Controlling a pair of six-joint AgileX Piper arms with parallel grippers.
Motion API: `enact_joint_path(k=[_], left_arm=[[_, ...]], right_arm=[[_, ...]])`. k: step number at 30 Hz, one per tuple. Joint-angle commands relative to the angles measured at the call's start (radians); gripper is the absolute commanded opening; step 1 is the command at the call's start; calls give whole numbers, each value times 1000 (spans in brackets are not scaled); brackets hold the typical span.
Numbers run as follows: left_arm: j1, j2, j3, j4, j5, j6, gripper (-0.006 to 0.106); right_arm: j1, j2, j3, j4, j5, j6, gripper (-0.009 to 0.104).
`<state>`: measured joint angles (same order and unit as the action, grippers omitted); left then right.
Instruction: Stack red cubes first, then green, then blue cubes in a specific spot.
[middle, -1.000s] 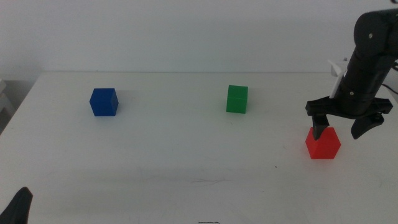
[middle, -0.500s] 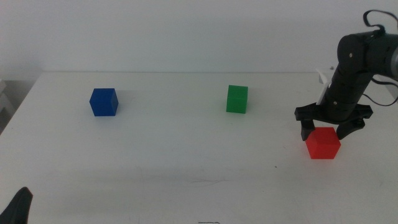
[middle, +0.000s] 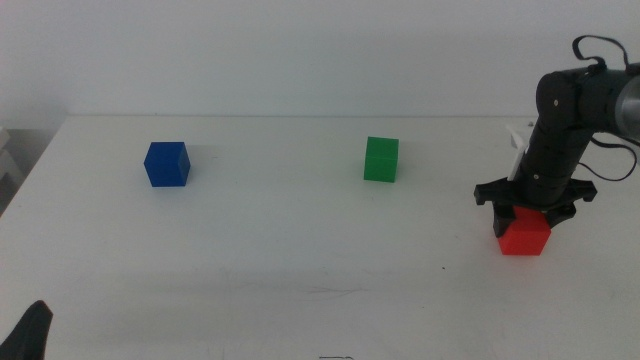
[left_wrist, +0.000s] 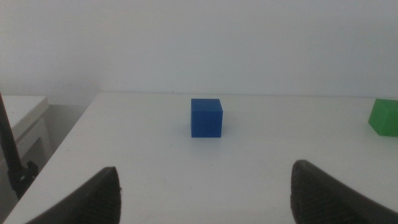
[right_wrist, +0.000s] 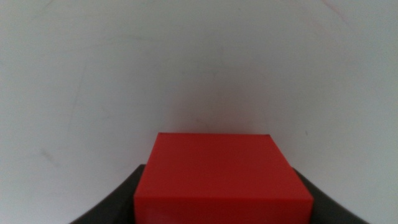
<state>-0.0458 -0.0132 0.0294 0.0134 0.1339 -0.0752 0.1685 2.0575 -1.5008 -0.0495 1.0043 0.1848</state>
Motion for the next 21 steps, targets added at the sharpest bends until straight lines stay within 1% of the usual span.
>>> enact_joint_path(k=[1,5,9,16,21], left_arm=[[-1,-20,-3,-7,-88,-2,94],[-1,-20,-3,-7,-88,-2,94],[-1,-20,-3,-7,-88,-2,94],[-1,-20,-3,-7,-88,-2,94],[-1,-20,-3,-7,-88,-2,94]], right_arm=[[9,-92,-28,-16,30,29,-1],[67,-152,-28,-37,92,114,-1],[162,-186,-28,-57,133,210,-1],[330,-168,-89,-58,164,360,-1],[423,-105,-200,-58,176,430,-1]])
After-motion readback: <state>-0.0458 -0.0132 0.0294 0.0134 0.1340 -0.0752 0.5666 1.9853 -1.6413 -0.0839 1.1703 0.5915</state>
